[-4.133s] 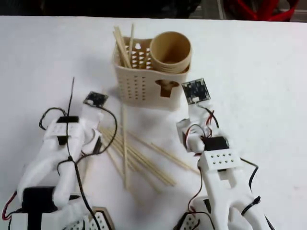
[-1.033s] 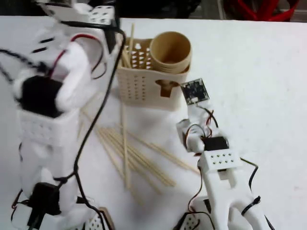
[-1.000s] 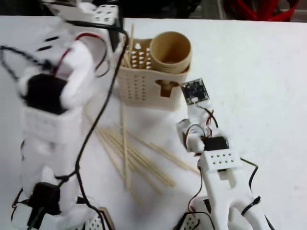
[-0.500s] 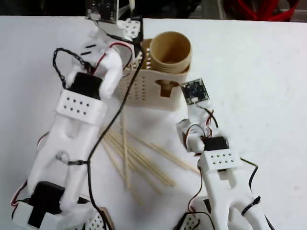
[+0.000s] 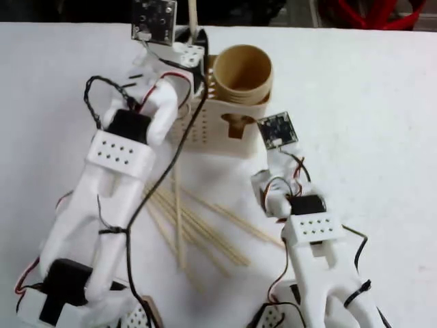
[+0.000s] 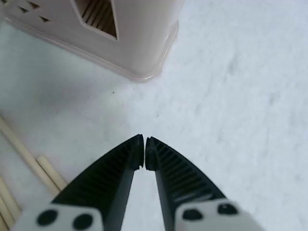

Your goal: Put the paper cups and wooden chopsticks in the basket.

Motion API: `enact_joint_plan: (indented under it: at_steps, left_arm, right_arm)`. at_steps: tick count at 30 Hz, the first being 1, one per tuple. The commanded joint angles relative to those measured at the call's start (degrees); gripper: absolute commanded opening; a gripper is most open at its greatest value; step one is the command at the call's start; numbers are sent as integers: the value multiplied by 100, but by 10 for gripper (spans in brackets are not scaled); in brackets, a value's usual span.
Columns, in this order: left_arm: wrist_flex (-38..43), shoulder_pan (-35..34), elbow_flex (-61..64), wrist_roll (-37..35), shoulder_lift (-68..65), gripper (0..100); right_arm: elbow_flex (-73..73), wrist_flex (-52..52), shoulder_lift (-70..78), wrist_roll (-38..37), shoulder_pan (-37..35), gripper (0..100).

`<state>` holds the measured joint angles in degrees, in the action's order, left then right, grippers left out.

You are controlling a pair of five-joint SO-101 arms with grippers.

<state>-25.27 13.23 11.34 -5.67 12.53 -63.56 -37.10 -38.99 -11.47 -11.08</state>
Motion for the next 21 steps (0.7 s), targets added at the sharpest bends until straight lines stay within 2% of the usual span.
enact_joint_plan:
  at_steps: [1,6,10,15,18,21]
  left_arm:
    - [-158,40,-105,-35,92,133]
    - [-246,-110,-105,-44,101,133]
    - [-642,-303,-53,-35,479,111]
    - [-1732,-558,-53,62,1420,112]
    - [-2505,-760,-53,747,1868,112]
    - [-3165,-1086,-53,1116,2053,112]
  right_arm:
    - [44,101,-215,-70,84,25]
    - [44,101,-207,-70,84,25]
    - [44,101,-207,-70,84,25]
    - [44,101,-207,-70,84,25]
    - [44,101,-198,-70,92,25]
    - [44,101,-189,-70,92,25]
